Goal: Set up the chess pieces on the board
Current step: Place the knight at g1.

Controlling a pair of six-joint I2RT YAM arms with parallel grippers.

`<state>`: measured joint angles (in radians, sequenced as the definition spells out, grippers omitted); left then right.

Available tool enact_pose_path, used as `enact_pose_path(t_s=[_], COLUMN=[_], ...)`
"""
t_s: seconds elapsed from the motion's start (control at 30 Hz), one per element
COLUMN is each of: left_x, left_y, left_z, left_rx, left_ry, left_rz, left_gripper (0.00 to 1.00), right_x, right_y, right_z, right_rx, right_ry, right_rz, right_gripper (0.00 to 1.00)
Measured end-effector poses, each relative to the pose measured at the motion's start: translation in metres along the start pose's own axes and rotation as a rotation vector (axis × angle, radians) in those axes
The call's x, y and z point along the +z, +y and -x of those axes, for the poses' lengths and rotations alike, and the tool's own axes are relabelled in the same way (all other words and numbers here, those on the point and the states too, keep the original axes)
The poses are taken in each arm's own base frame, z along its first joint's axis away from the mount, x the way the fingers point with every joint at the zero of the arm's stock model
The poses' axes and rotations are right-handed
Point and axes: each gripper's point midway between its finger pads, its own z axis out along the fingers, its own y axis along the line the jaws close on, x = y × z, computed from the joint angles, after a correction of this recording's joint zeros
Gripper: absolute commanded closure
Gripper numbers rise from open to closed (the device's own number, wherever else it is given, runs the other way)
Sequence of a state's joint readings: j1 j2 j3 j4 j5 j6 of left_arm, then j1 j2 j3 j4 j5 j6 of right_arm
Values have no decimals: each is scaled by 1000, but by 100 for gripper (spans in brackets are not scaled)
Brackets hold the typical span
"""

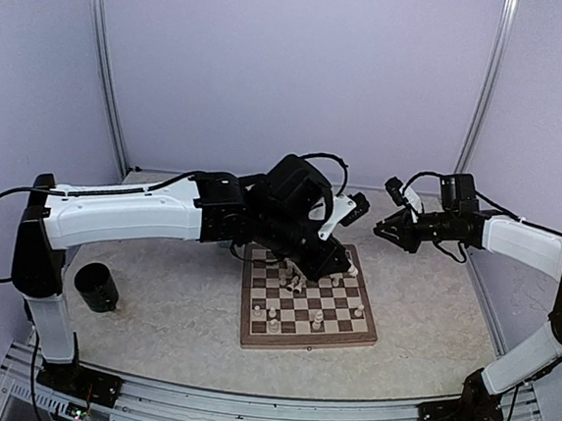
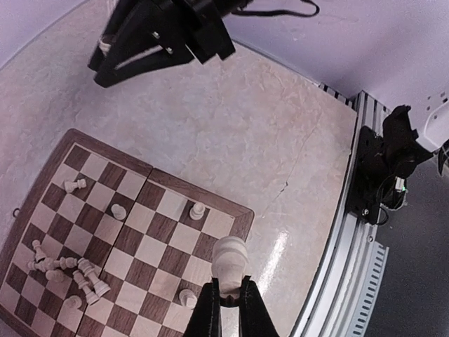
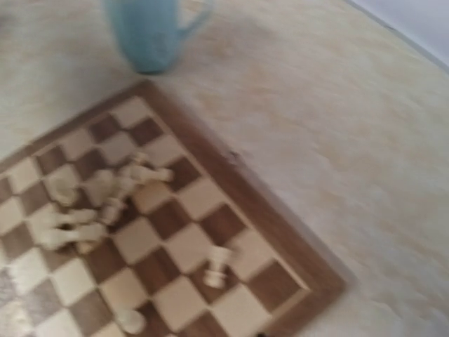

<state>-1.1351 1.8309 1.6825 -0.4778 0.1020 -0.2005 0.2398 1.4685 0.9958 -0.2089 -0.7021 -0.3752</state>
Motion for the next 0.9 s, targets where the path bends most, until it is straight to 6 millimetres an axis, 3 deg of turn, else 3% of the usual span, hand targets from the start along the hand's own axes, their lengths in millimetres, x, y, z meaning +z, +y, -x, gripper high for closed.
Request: enact_pose_path(t_s=[0.23,0.4,0.53,0.9], left_x=[74,108,114,118], left_y=[-14,-13,-10,-2], left_z=[-35,-82,-110,-110], left_rx=[127,190,200,206], left_ry=[205,363,451,446], left_rz=[22,43,49,87], left_gripper=[100,100,100,100], right_x=[-12,-14,-14,-14], right_y=[-30,-35,-35,-34], right_z=[-8,-10,-10,-10], right_rx=[40,52,52,52], right_ry=[18,22,22,21], right_rz=[-109,-128,-128,-125], right_gripper=[100,100,100,100])
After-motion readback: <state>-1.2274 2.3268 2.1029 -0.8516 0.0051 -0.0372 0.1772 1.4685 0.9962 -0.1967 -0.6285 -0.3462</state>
